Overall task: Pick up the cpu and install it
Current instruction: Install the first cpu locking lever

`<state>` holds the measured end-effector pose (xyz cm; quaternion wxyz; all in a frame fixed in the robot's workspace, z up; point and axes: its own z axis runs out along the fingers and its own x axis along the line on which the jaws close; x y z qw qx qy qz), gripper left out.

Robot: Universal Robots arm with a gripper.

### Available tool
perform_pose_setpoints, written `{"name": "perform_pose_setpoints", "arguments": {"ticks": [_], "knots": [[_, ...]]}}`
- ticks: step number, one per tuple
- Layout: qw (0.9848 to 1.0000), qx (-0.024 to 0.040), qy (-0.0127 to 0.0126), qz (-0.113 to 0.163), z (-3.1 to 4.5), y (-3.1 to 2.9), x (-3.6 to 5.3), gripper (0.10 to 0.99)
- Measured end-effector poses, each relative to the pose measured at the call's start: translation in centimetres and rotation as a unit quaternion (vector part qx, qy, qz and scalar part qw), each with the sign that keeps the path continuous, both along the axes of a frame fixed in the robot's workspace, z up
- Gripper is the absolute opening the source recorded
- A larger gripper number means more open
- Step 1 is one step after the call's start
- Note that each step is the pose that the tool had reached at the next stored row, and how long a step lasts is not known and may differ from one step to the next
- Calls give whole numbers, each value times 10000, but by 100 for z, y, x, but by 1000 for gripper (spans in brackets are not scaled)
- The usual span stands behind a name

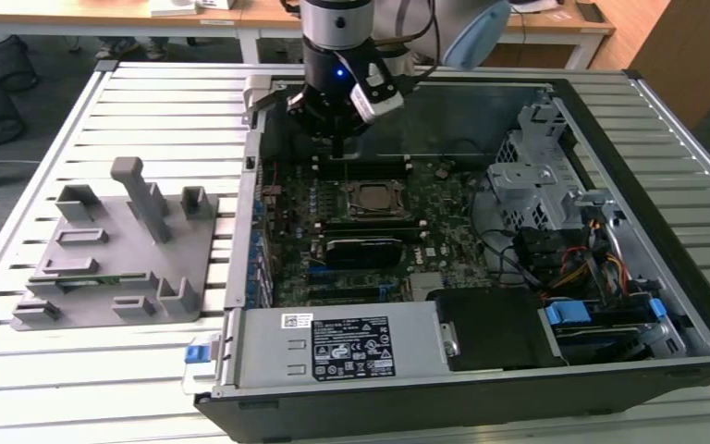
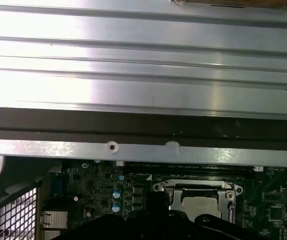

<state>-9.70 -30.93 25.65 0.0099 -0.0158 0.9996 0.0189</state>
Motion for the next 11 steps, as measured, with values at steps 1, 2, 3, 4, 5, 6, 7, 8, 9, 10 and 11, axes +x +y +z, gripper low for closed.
{"name": "perform_pose_setpoints", "arguments": {"ticks": [1, 2, 3, 4, 5, 6, 7, 8, 9, 10, 11], "knots": [[10000, 0, 6, 0, 0, 0, 31, 106], [10000, 0, 14, 0, -1, 0, 66, 106], [10000, 0, 24, 0, -1, 0, 104, 106], [10000, 1, 38, 0, -2, 0, 143, 106], [10000, 1, 52, 0, -3, 0, 181, 106], [10000, 2, 68, 0, -4, 0, 218, 106], [10000, 13, 86, 0, -5, 0, 251, 106], [9999, 47, 96, 1, -7, -1, 271, 106], [9999, 119, 96, 2, -11, 0, 279, 106], [9998, 191, 95, 2, -13, 0, 283, 106], [9997, 245, 95, 3, -17, -1, 287, 106]]}}
